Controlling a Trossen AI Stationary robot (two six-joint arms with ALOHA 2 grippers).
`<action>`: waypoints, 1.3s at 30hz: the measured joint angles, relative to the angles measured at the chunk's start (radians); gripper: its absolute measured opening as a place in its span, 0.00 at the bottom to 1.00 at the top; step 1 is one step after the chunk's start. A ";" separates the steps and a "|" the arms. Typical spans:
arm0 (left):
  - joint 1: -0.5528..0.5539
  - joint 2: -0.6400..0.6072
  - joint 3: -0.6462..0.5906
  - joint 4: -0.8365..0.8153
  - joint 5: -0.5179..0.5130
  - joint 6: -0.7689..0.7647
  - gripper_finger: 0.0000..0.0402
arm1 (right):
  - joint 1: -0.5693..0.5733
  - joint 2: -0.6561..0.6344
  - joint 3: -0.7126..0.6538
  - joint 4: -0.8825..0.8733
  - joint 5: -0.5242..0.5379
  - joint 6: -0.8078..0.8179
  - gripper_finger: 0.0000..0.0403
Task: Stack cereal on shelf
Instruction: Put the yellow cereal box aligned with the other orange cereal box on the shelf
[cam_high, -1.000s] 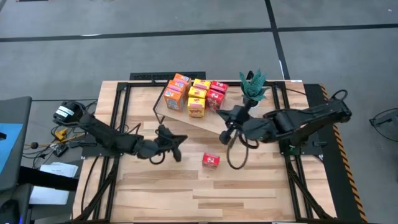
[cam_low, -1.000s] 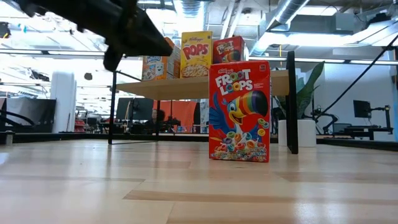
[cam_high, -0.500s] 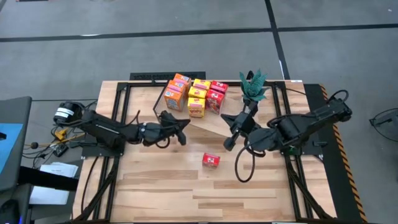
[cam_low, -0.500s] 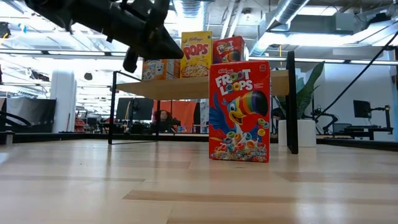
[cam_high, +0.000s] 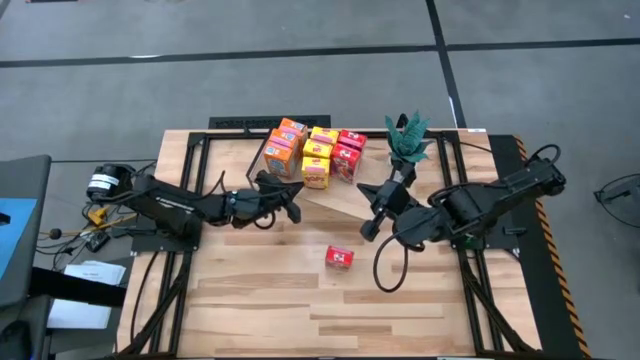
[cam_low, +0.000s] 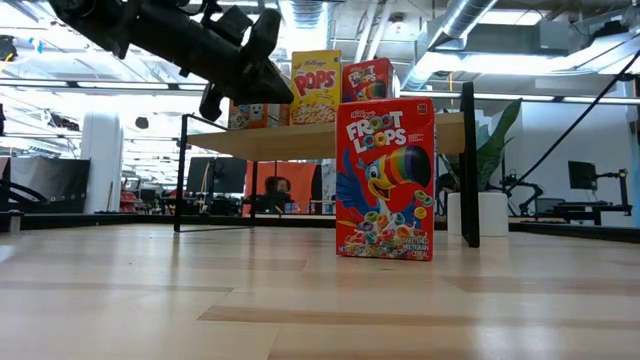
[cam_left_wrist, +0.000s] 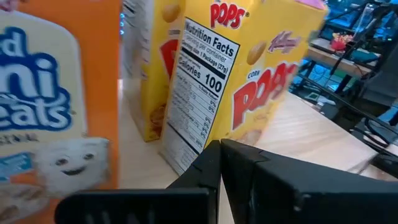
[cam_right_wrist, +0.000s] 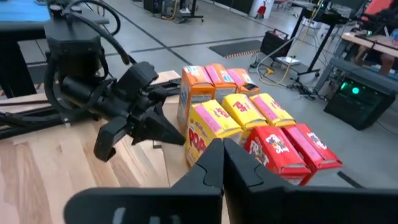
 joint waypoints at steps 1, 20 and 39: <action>0.006 0.000 0.000 0.000 0.000 0.001 0.00 | -0.003 0.000 0.000 -0.011 0.000 0.010 0.05; 0.029 0.000 0.000 -0.003 0.000 -0.005 0.00 | -0.088 0.164 -0.001 -0.093 -0.058 0.099 0.03; 0.029 0.000 0.000 0.000 0.000 -0.011 0.00 | -0.284 0.329 0.000 0.094 -0.135 -0.049 0.04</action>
